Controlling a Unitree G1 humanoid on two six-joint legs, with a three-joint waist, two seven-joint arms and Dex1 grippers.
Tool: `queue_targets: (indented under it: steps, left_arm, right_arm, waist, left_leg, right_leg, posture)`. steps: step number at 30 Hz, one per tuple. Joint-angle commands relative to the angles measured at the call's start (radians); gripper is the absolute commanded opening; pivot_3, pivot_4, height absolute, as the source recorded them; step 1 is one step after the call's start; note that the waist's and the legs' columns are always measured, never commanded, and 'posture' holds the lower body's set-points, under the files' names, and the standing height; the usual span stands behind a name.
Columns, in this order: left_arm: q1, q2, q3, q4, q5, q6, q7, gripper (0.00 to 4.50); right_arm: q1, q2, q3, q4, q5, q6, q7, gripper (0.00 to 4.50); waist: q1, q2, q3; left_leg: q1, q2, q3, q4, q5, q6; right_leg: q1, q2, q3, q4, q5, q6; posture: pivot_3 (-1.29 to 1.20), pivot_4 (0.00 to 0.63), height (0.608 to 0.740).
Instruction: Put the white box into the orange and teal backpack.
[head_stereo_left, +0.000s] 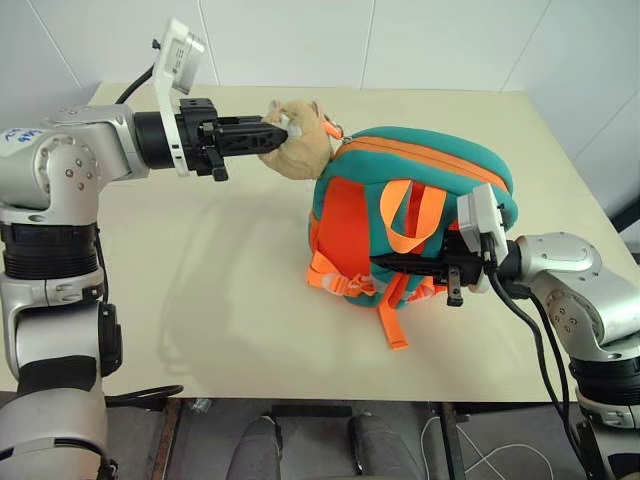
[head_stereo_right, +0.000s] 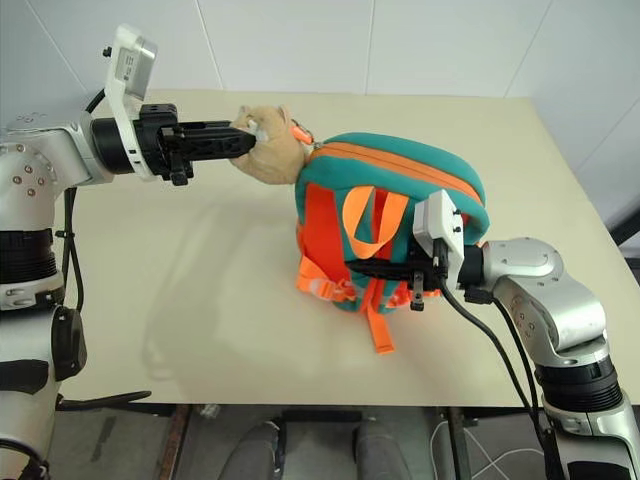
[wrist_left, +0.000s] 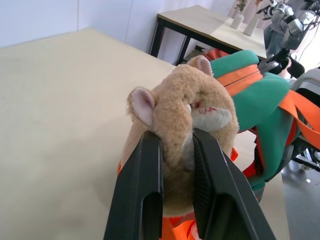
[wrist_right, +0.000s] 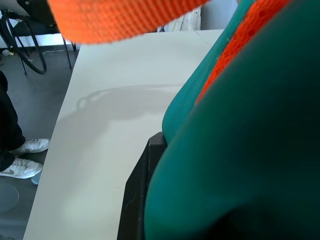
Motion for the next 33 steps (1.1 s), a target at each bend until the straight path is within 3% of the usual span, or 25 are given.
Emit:
queue_targets:
  steps: [1, 12, 19, 27, 29, 33]
  left_arm:
    - [0.019, 0.067, 0.002, 0.033, 0.051, -0.002, -0.002, 0.41]
    - [0.134, 0.124, -0.144, 0.054, 0.14, 0.007, -0.035, 0.41]
    - [0.213, 0.092, -0.286, 0.103, 0.242, -0.034, -0.034, 0.41]
    - [0.235, 0.043, -0.251, 0.152, 0.269, -0.132, -0.027, 0.41]
    - [0.245, 0.033, -0.201, 0.16, 0.271, -0.268, -0.034, 0.4]
    - [0.246, 0.036, -0.139, 0.168, 0.265, -0.396, -0.064, 1.7]
  right_arm:
    - [0.022, -0.011, -0.05, -0.023, 0.018, -0.024, 0.008, 0.0]
    - [0.021, -0.037, -0.078, 0.008, -0.004, -0.057, 0.004, 0.0]
    - [0.014, -0.044, -0.086, 0.018, -0.005, -0.06, 0.004, 0.0]
    - [0.005, -0.064, -0.084, 0.0, 0.003, -0.008, -0.016, 0.0]
    - [-0.002, -0.086, -0.083, -0.019, 0.019, 0.038, -0.021, 0.0]
    - [-0.006, -0.143, -0.079, -0.048, 0.019, 0.081, -0.01, 1.26]
  waist:
    - [-0.002, 0.0, 0.0]
    - [0.001, -0.002, 0.001]
    - [0.001, -0.002, 0.001]
    - [0.001, -0.002, 0.001]
    - [0.002, -0.002, 0.001]
    - [0.005, -0.002, 0.002]
  left_leg:
    - [0.0, 0.0, 0.0, 0.0, 0.0, 0.0]
    - [0.0, 0.0, 0.0, -0.001, 0.0, 0.0]
    - [0.0, 0.0, 0.001, -0.001, 0.0, 0.0]
    - [0.0, 0.0, 0.001, -0.002, 0.0, 0.0]
    - [0.0, 0.0, 0.001, -0.001, 0.0, 0.0]
    - [0.0, 0.0, 0.001, -0.001, 0.0, 0.0]
  right_leg:
    - [0.0, 0.0, 0.0, 0.0, 0.0, 0.0]
    - [0.0, 0.0, 0.0, 0.0, 0.0, 0.0]
    - [0.0, 0.0, 0.0, 0.0, 0.0, 0.0]
    - [0.0, 0.0, 0.0, 0.0, 0.0, 0.0]
    - [0.0, 0.0, 0.0, 0.0, 0.0, 0.0]
    - [0.0, -0.001, 0.0, -0.001, 0.0, 0.0]
  posture:
    - [0.0, 0.15, 0.74]
    - [0.0, 0.15, 0.74]
    - [0.0, 0.15, 0.74]
    - [0.0, 0.15, 0.74]
    - [0.0, 0.15, 0.74]
    - [0.0, 0.15, 0.74]
